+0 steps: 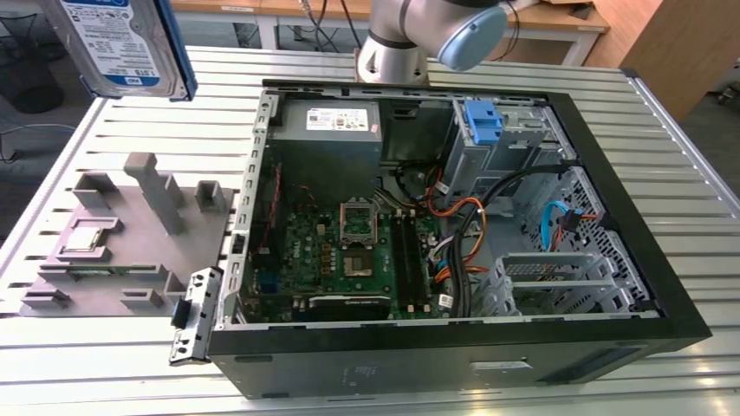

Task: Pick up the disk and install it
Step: 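Pick up the disk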

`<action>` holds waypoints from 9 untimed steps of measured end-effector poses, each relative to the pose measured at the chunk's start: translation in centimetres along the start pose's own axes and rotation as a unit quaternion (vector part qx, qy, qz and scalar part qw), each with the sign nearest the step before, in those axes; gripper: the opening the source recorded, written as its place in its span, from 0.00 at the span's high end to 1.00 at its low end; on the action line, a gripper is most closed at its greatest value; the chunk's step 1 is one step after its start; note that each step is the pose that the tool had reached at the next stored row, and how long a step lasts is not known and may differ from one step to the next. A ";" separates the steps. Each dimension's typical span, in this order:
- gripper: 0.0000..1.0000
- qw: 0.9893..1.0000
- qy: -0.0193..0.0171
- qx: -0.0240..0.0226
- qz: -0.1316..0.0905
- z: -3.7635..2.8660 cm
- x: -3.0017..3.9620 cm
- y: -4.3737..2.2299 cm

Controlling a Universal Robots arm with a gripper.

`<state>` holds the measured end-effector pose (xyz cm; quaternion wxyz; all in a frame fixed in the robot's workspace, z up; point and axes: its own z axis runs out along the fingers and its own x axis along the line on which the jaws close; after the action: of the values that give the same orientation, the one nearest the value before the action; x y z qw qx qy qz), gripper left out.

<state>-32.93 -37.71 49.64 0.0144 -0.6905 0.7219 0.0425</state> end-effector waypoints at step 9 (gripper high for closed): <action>0.65 1.000 0.000 0.000 0.000 -0.09 -0.11 -2.36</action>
<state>-30.56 -37.71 49.64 0.0144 -0.6905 0.7219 0.0425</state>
